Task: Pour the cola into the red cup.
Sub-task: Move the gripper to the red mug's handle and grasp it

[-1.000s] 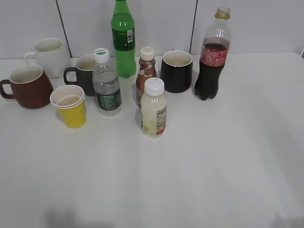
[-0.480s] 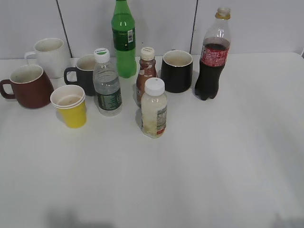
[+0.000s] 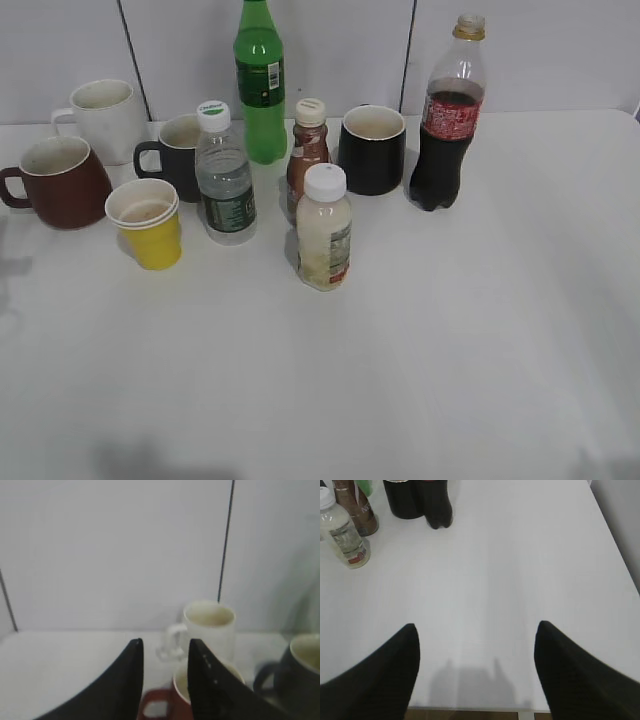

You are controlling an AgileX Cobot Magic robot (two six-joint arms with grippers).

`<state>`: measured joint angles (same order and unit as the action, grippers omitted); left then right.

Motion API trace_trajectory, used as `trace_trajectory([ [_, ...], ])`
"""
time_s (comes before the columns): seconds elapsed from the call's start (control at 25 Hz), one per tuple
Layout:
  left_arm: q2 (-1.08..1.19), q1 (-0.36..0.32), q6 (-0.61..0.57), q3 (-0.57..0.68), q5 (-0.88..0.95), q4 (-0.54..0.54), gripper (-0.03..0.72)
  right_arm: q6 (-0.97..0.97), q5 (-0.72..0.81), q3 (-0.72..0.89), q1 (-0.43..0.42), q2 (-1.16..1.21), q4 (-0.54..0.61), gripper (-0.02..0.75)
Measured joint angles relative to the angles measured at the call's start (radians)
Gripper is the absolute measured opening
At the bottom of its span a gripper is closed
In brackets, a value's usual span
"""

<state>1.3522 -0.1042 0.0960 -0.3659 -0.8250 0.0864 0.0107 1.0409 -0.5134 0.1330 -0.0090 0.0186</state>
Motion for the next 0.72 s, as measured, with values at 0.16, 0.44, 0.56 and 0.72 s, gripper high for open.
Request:
trace_trajectory([
  [0.16, 0.271, -0.058, 0.029, -0.001, -0.202, 0.127, 0.241, 0.0, 0.0, 0.002, 0.0, 0.0, 0.0, 0.533],
  [0.44, 0.621, -0.24, 0.036, -0.044, -0.366, 0.293, 0.3, 0.0, 0.0, 0.005, 0.0, 0.0, 0.0, 0.533],
  [0.56, 0.71, -0.249, -0.007, -0.111, -0.372, 0.351, 0.34, 0.0, 0.0, 0.006, 0.0, 0.0, 0.0, 0.533],
  [0.72, 0.77, -0.245, -0.024, -0.192, -0.379, 0.374, 0.35, 0.0, 0.0, 0.006, 0.0, 0.0, 0.0, 0.533],
])
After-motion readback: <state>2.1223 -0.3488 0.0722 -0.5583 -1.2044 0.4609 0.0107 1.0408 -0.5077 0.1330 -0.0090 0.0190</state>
